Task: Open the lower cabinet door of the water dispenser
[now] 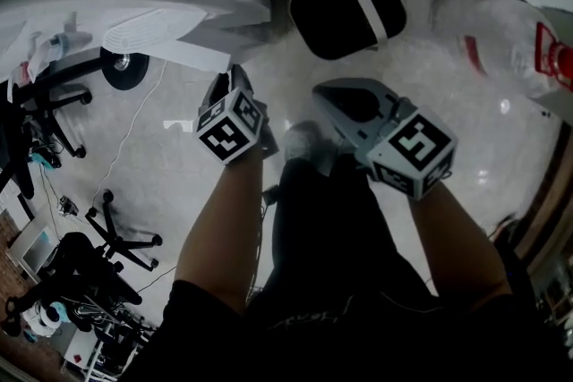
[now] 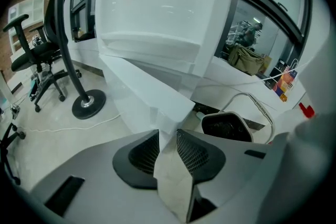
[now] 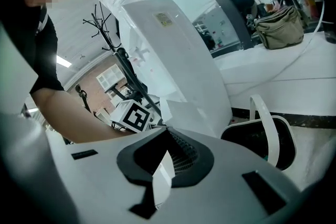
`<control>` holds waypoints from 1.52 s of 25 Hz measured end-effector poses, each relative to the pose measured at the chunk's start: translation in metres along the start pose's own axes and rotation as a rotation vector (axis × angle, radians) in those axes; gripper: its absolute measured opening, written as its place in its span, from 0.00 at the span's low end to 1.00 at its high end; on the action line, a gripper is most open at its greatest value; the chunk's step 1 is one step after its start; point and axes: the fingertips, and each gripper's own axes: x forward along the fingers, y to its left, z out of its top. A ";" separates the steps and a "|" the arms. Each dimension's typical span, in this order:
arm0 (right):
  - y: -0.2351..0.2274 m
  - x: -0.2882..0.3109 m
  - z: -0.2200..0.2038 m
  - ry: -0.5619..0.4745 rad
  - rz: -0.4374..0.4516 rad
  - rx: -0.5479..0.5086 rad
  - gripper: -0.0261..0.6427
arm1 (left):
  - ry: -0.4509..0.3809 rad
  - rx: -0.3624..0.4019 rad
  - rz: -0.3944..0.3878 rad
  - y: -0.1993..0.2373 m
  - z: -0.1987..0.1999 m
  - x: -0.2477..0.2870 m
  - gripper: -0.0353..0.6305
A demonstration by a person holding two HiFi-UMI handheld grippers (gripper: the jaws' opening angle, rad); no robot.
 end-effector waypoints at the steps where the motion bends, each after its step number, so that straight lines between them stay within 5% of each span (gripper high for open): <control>1: 0.002 0.000 -0.001 0.005 0.005 -0.007 0.06 | 0.002 -0.004 0.004 0.002 -0.002 -0.002 0.21; 8: 0.021 0.005 -0.002 0.041 0.044 -0.064 0.06 | 0.008 -0.075 0.017 0.021 -0.018 -0.014 0.18; 25: 0.059 0.011 -0.008 0.121 0.123 -0.219 0.06 | 0.029 0.005 0.069 0.077 -0.044 -0.040 0.16; 38: 0.091 0.030 -0.014 0.119 0.055 -0.171 0.06 | 0.050 0.069 0.051 0.130 -0.059 -0.056 0.16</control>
